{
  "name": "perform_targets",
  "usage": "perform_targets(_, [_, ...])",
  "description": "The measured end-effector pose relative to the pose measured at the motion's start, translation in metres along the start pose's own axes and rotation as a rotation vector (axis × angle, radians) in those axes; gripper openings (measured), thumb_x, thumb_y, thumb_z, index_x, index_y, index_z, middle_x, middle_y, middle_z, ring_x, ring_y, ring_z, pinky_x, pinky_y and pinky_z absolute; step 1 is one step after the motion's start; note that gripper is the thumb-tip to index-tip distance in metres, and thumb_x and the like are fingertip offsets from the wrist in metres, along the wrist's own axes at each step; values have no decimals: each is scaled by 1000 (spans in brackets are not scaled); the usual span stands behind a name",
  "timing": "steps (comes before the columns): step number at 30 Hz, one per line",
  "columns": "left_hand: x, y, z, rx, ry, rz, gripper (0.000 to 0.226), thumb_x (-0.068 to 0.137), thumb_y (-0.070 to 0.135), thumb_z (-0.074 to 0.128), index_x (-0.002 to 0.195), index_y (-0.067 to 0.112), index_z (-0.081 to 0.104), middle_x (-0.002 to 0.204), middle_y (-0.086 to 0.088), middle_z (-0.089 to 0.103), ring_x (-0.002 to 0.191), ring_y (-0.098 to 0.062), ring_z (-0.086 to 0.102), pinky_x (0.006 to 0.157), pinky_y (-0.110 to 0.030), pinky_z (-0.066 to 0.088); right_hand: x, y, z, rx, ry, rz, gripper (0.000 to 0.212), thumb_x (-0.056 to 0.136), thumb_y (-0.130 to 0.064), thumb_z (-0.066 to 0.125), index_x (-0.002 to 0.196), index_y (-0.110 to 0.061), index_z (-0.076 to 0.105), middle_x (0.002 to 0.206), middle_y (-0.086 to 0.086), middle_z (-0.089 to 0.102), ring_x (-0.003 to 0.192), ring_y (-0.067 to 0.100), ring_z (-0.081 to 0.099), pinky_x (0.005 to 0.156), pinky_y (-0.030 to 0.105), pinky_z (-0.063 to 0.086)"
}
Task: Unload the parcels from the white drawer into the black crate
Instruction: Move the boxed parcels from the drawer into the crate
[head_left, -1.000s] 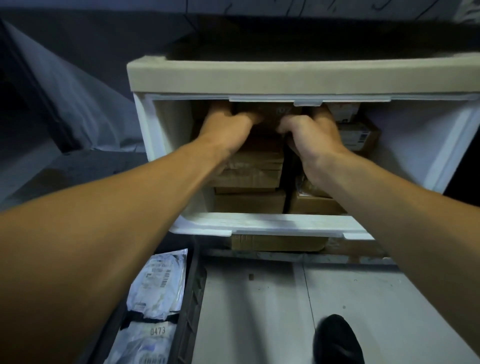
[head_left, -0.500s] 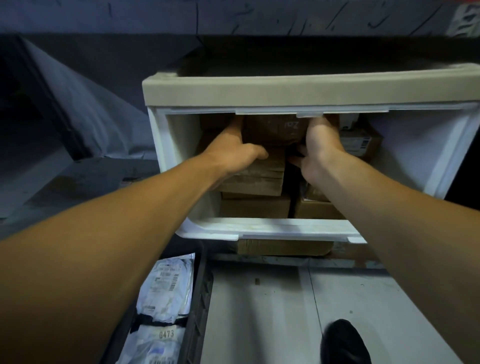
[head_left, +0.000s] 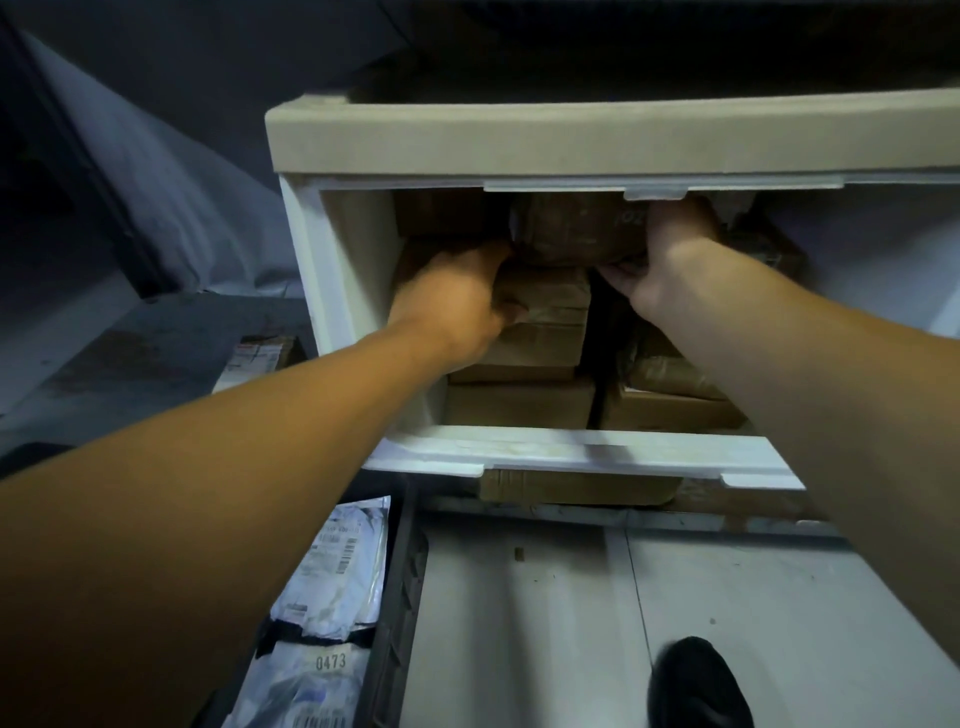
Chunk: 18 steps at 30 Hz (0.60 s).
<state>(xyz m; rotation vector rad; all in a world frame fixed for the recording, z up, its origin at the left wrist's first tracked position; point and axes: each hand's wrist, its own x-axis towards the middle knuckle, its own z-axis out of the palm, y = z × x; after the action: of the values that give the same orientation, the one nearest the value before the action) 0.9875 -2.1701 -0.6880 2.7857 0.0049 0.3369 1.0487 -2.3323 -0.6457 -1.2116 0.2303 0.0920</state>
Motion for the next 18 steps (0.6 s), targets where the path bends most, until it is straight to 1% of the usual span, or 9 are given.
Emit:
perform_targets(2, [0,4,1,1,23,-26,62,95,45,65,151,28,42,147,-9,49,132,-32,47,102,-43,47,-4,0,-4,11,-6,-2,18,106,-28,49,90,-23,54,95,0,60,85,17,60,65,31,55])
perform_targets(5, [-1,10,3,37,66,-73,61,95,48,65,150,29,45,151,-9,44,137,-34,41,104,-45,44,-9,0,-11,24,-29,-6,13,104,-31,51,95,-23,58,102,1,65,97,19,63,67,32,55])
perform_targets(7, [-2,14,2,54,90,-106,61,94,49,66,148,28,46,152,-8,43,138,-34,39,102,-45,42,-14,1,-14,26,-36,-8,12,102,-33,53,96,-24,58,104,1,65,103,22,63,72,33,56])
perform_targets(10, [-4,18,-1,78,99,-142,64,93,50,67,148,28,45,150,-7,46,138,-33,40,102,-44,42,-20,4,-21,26,-23,2,13,101,-35,56,102,-23,60,107,4,66,106,24,63,78,35,57])
perform_targets(13, [-4,22,-3,103,97,-169,59,93,51,66,145,30,49,146,-7,51,134,-33,45,102,-44,39,-27,6,-29,30,-1,17,32,96,-40,62,122,-22,58,110,6,69,103,25,66,73,37,58])
perform_targets(15, [-5,24,-3,96,94,-173,53,94,49,65,142,31,52,141,-8,55,131,-34,48,100,-44,39,-32,5,-36,23,-2,24,40,92,-42,66,126,-23,58,108,6,72,100,25,69,72,37,59])
perform_targets(18, [-5,25,-5,110,92,-186,48,94,45,65,140,32,55,136,-11,59,127,-35,52,100,-45,41,-43,4,-47,11,-55,49,45,89,-43,68,128,-24,58,107,6,76,98,26,72,75,38,60])
